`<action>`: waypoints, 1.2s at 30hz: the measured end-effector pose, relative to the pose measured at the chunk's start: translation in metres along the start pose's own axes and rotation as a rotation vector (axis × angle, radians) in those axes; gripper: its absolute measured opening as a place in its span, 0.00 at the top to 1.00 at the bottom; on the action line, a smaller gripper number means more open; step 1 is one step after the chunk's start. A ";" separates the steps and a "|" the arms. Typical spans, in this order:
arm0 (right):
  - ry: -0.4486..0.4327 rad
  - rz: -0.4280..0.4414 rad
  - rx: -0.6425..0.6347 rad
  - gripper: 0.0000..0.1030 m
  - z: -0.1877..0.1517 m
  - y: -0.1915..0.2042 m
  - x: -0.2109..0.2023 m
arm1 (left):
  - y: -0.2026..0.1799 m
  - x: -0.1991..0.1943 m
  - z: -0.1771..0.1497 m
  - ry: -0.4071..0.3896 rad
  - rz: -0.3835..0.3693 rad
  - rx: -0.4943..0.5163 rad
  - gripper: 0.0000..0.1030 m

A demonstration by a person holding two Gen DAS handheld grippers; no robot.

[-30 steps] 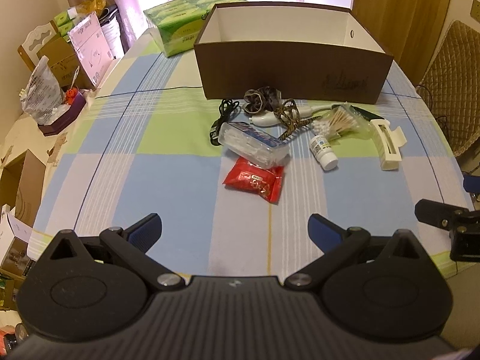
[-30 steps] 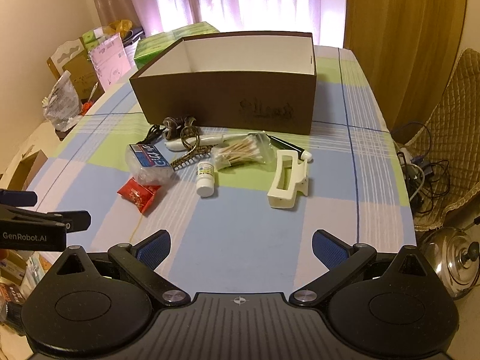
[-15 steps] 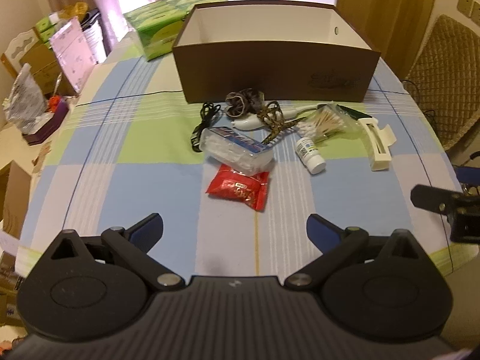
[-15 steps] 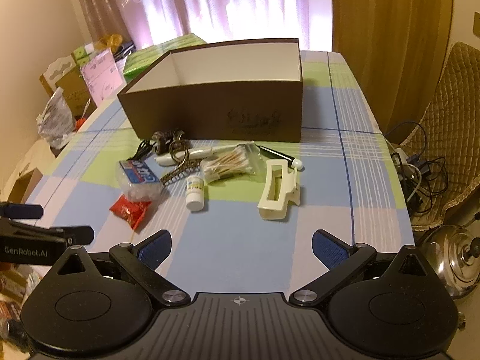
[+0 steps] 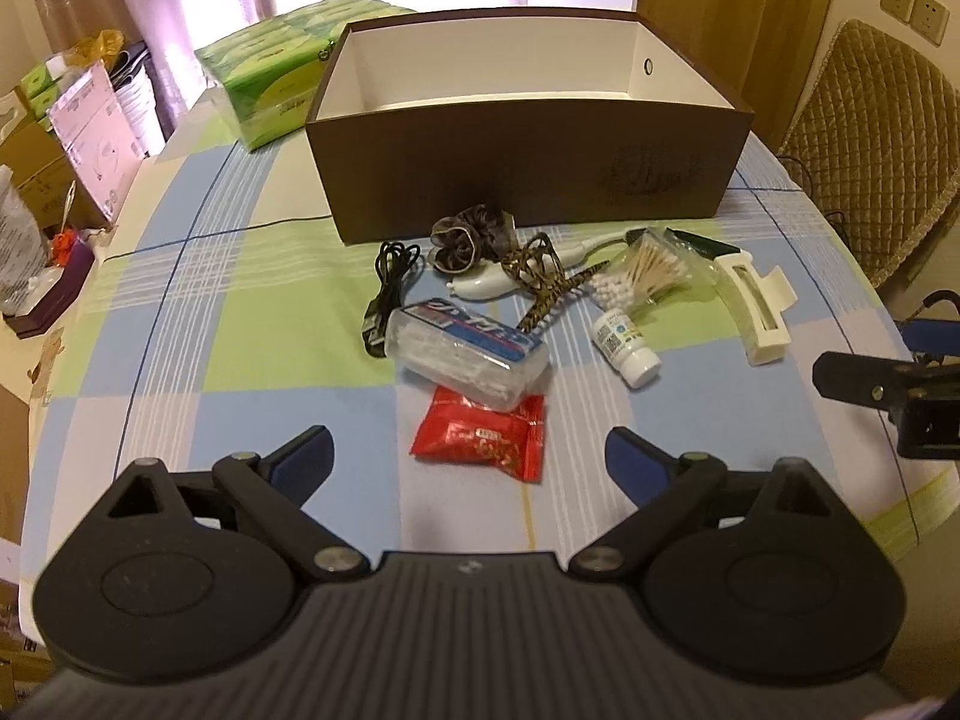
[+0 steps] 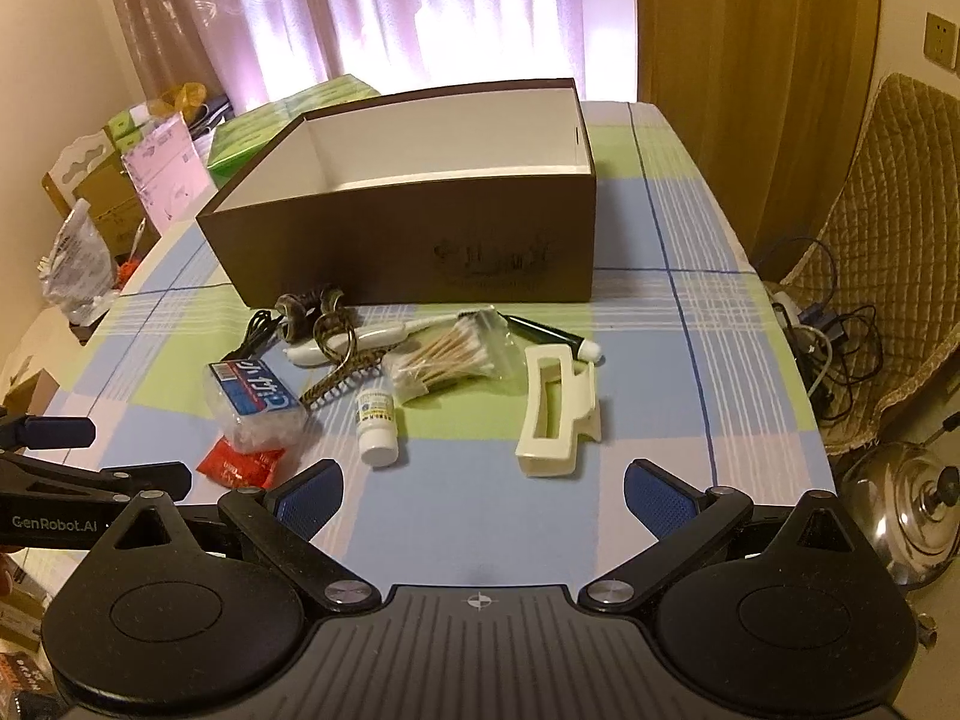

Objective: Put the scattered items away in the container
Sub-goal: 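Move the left tool toward the clear plastic case on the table, then grasp the clear case with the left tool while the right tool grasps the cream hair clip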

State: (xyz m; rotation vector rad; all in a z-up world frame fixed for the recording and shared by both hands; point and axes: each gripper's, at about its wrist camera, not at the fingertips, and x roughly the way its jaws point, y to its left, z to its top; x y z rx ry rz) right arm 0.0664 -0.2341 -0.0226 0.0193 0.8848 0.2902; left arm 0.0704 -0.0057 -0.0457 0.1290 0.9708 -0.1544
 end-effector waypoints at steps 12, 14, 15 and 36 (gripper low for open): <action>0.029 -0.001 0.025 0.00 0.003 0.003 0.015 | 0.010 0.014 0.006 -0.010 -0.027 0.031 0.11; 0.030 0.001 0.034 0.00 0.002 0.001 0.016 | 0.010 0.017 0.008 -0.010 -0.034 0.044 0.13; 0.031 0.002 0.038 0.00 0.002 -0.001 0.017 | 0.010 0.019 0.009 -0.010 -0.037 0.054 0.14; 0.083 0.013 0.063 0.00 0.008 -0.022 0.060 | 0.021 0.057 0.027 -0.038 -0.165 0.224 0.25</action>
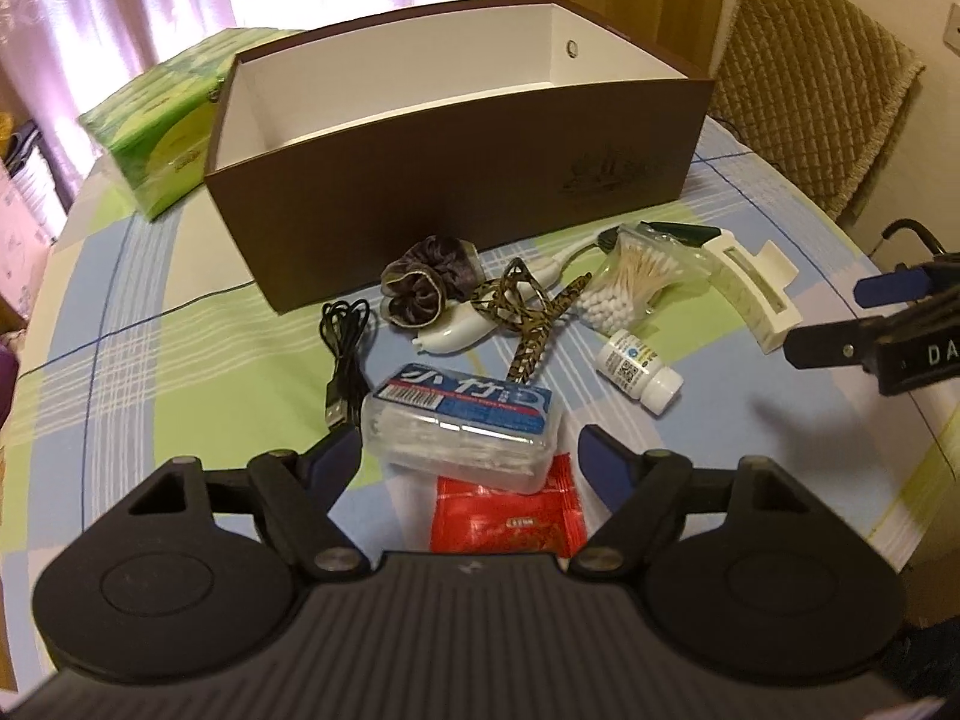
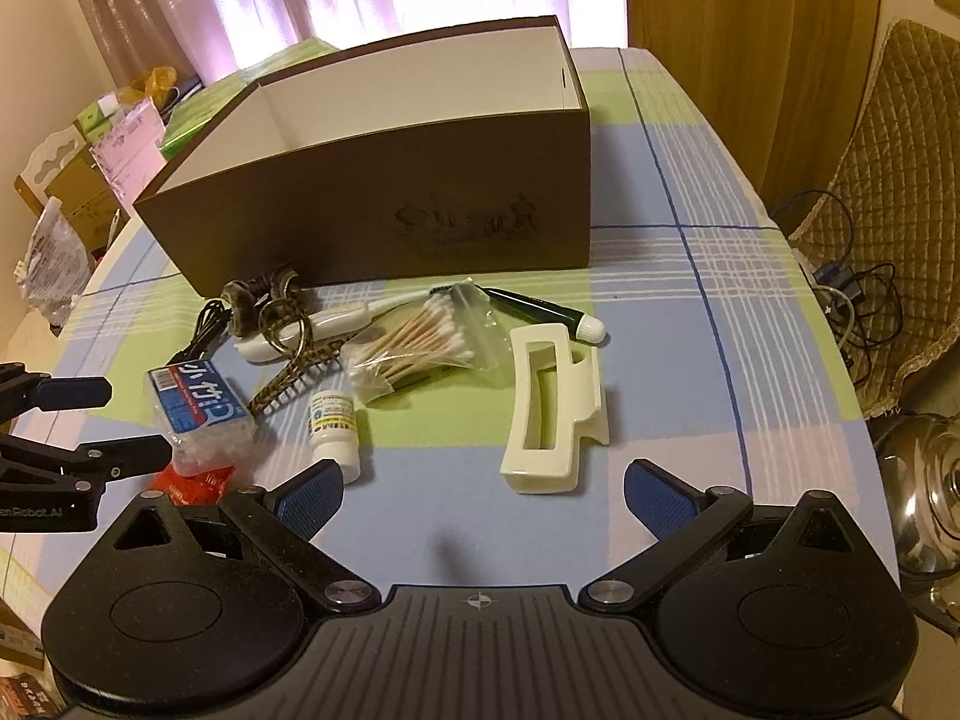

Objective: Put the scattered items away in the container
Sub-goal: 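Grasp the clear case with the left tool while the right tool grasps the cream hair clip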

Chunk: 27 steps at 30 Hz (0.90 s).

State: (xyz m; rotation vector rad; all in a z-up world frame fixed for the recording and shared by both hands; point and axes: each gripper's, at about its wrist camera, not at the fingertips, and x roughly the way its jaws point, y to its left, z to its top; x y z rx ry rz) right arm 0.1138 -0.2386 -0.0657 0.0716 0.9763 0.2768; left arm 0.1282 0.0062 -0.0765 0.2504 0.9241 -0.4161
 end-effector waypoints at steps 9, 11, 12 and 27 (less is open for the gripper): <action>0.011 -0.015 0.041 0.00 0.006 -0.012 0.011 | 0.008 0.024 0.008 0.025 -0.043 0.080 0.19; 0.009 -0.017 0.050 0.00 0.008 -0.015 0.013 | 0.008 0.029 0.009 0.032 -0.056 0.107 0.17; 0.009 -0.020 0.054 0.00 0.009 -0.015 0.014 | 0.008 0.032 0.010 0.035 -0.063 0.120 0.15; 0.014 -0.013 0.050 0.00 0.008 -0.020 0.022 | 0.005 0.041 0.010 0.026 -0.062 0.209 0.18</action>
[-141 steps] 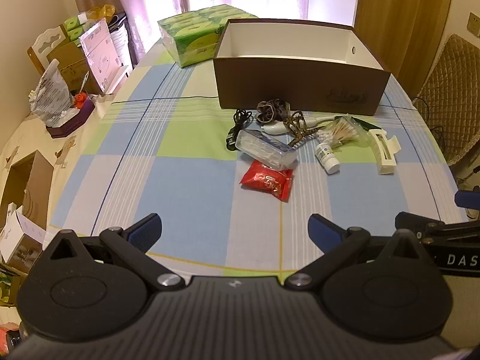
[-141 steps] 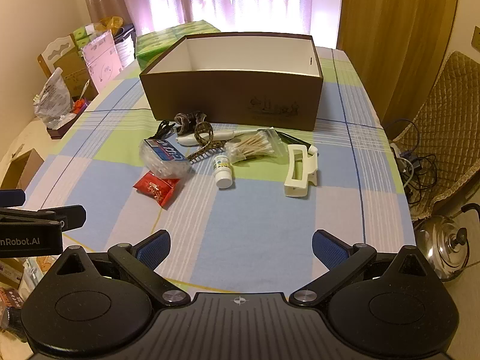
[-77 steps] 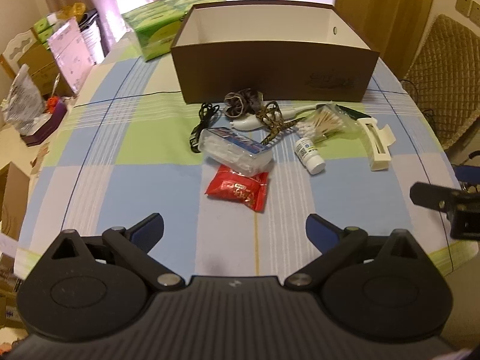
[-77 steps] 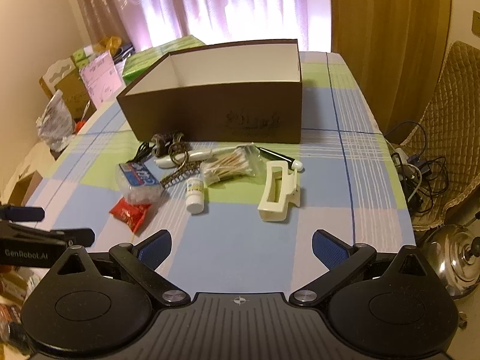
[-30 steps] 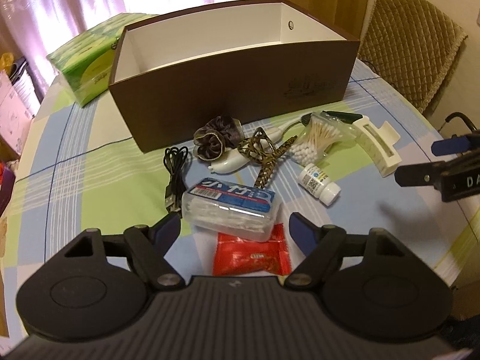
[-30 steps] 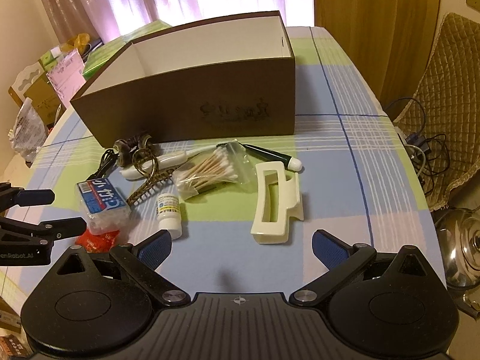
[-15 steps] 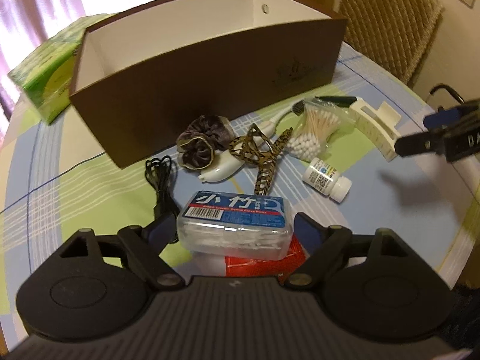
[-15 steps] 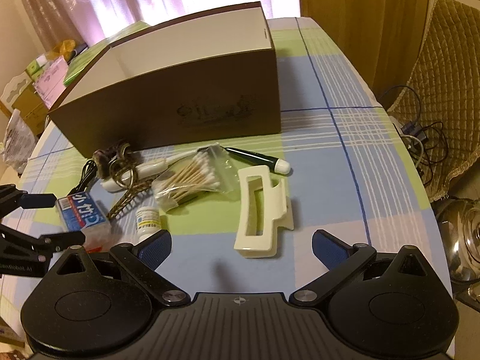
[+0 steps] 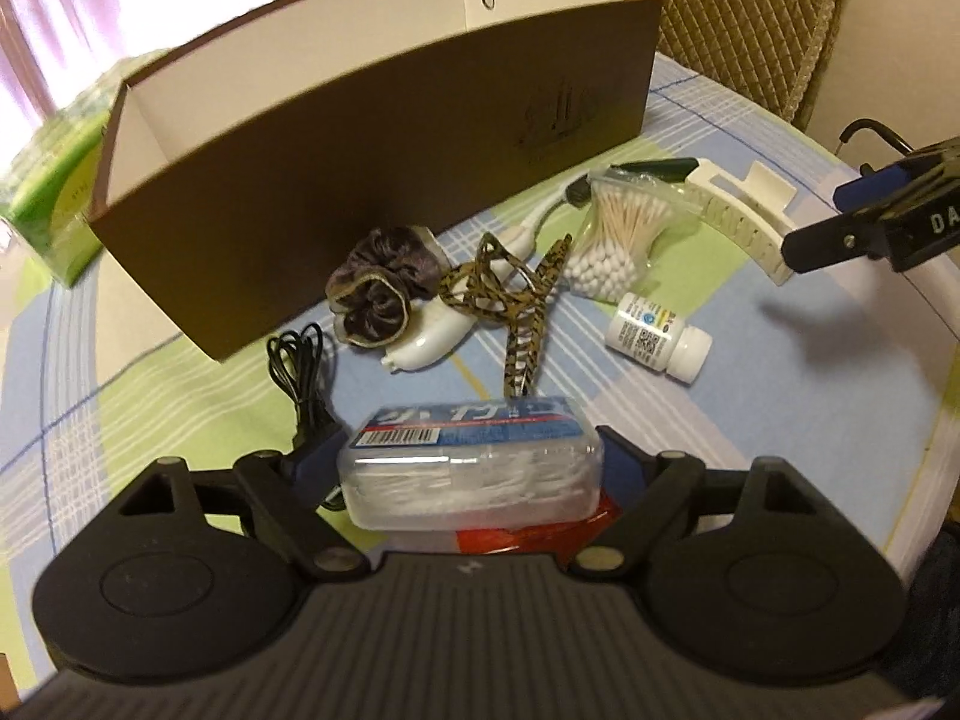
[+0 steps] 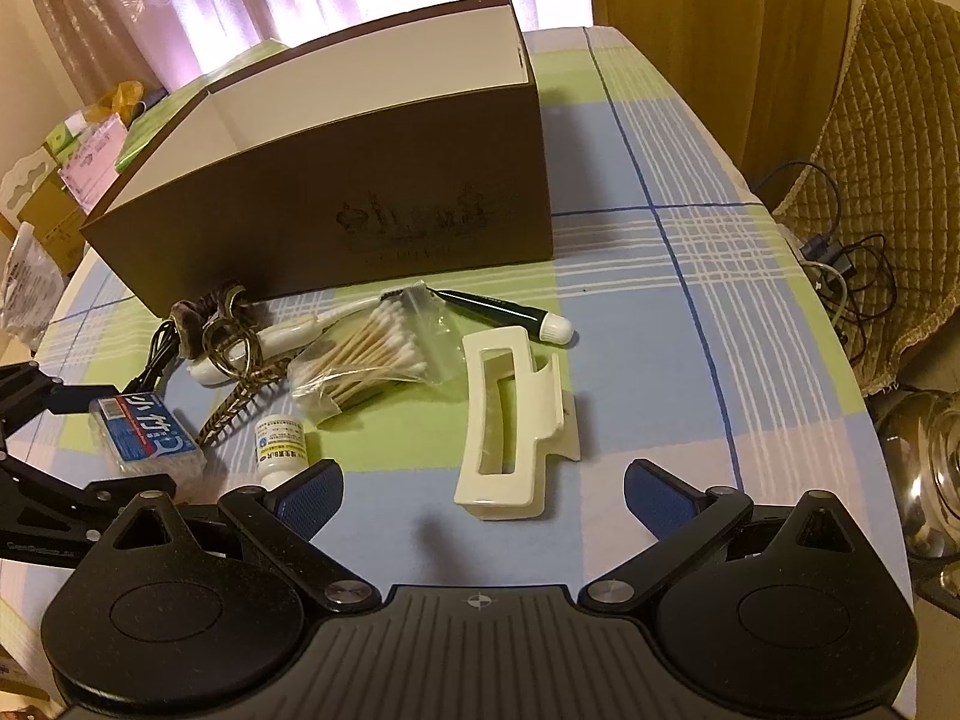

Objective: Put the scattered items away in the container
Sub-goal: 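Grasp the clear case with the left tool while the right tool grasps the cream hair clip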

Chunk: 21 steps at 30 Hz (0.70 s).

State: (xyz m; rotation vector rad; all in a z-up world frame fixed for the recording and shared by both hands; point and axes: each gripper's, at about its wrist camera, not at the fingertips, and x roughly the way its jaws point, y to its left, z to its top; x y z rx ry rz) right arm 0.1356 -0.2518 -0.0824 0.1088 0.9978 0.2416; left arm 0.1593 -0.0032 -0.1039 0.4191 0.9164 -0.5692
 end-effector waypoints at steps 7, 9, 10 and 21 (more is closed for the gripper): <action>-0.021 0.003 -0.047 0.00 0.006 0.004 0.007 | 0.003 -0.009 0.007 -0.023 0.028 -0.028 0.18; -0.022 -0.013 -0.063 0.00 0.009 0.005 0.013 | 0.004 -0.009 0.008 -0.021 0.034 -0.037 0.18; -0.023 -0.022 -0.072 0.00 0.010 0.006 0.016 | 0.004 -0.009 0.008 -0.021 0.037 -0.041 0.18; 0.010 -0.090 -0.112 0.38 0.015 0.005 0.038 | 0.006 -0.010 0.007 -0.023 0.041 -0.081 0.18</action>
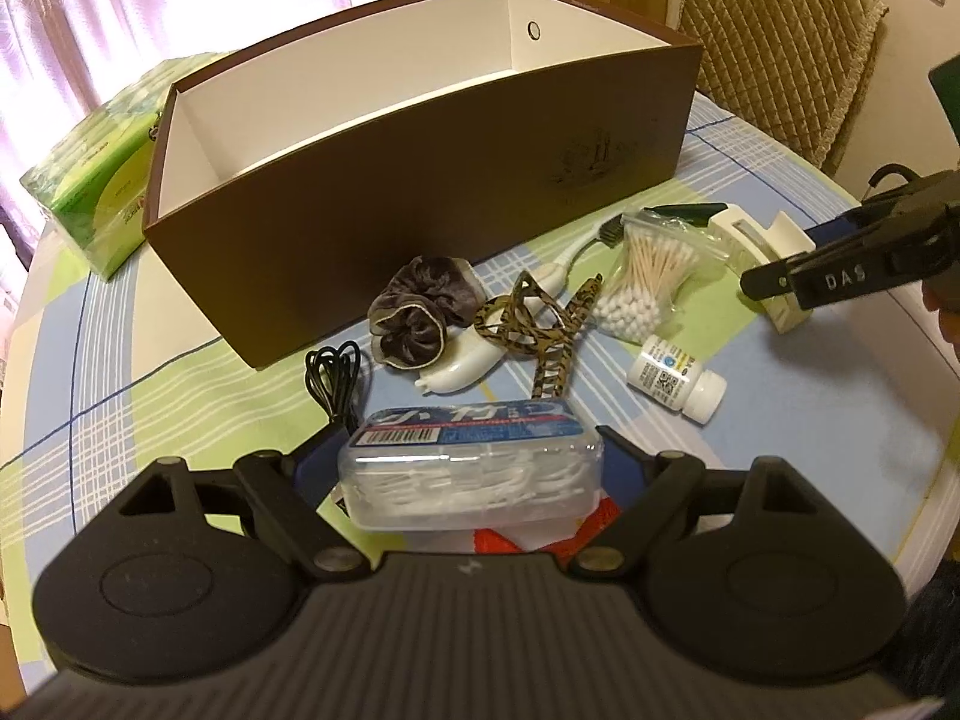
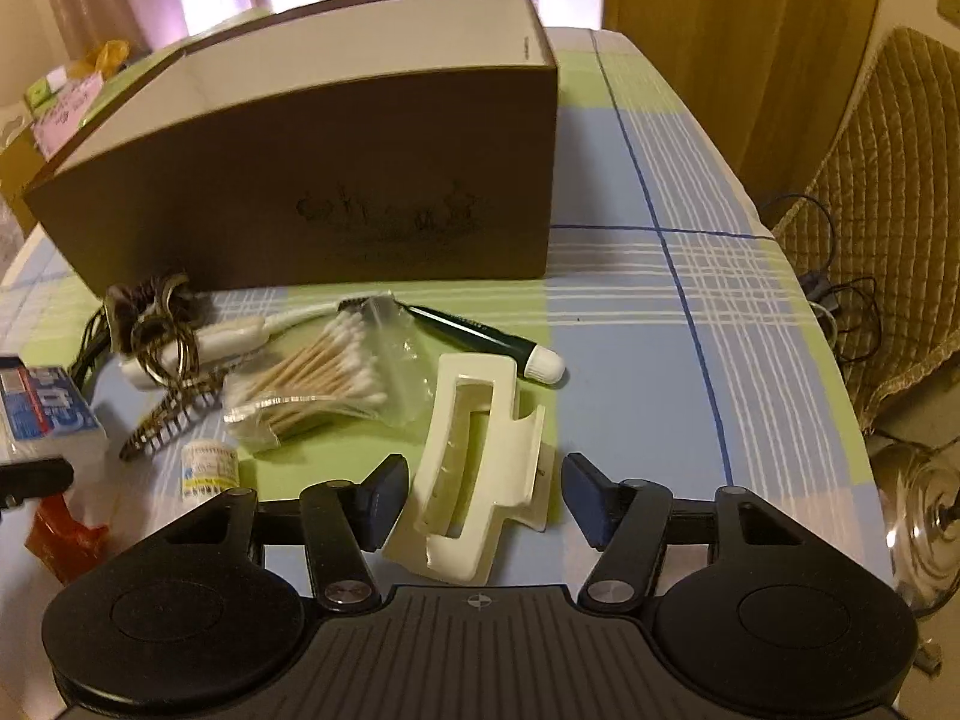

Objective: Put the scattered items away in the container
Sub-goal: 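Grasp the clear case with the left tool while the right tool grasps the cream hair clip, then carry the clear case and cream clip into the box with both tools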

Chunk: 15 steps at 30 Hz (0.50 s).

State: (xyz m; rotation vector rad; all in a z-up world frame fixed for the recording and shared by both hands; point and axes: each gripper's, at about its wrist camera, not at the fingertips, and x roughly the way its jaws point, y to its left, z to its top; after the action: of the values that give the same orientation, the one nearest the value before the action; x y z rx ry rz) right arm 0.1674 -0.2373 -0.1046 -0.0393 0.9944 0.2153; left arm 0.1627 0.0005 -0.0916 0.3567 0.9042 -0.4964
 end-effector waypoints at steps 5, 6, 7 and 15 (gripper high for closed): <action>0.002 -0.044 -0.055 0.57 -0.006 0.004 -0.003 | -0.003 0.000 -0.003 0.009 0.001 0.001 0.18; 0.002 -0.044 -0.055 0.57 -0.006 0.004 -0.005 | -0.004 0.000 -0.004 0.011 0.002 0.002 0.18; 0.007 -0.039 -0.049 0.57 -0.007 0.003 -0.007 | -0.004 -0.001 -0.004 0.012 0.003 0.003 0.18; -0.001 0.014 0.002 0.58 -0.009 -0.002 -0.032 | -0.006 -0.011 -0.003 -0.006 -0.003 0.001 0.18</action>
State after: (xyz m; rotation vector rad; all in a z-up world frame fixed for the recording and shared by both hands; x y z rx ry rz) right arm 0.1434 -0.2458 -0.0831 -0.0296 0.9938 0.2273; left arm 0.1513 0.0000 -0.0848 0.3540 0.8989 -0.5007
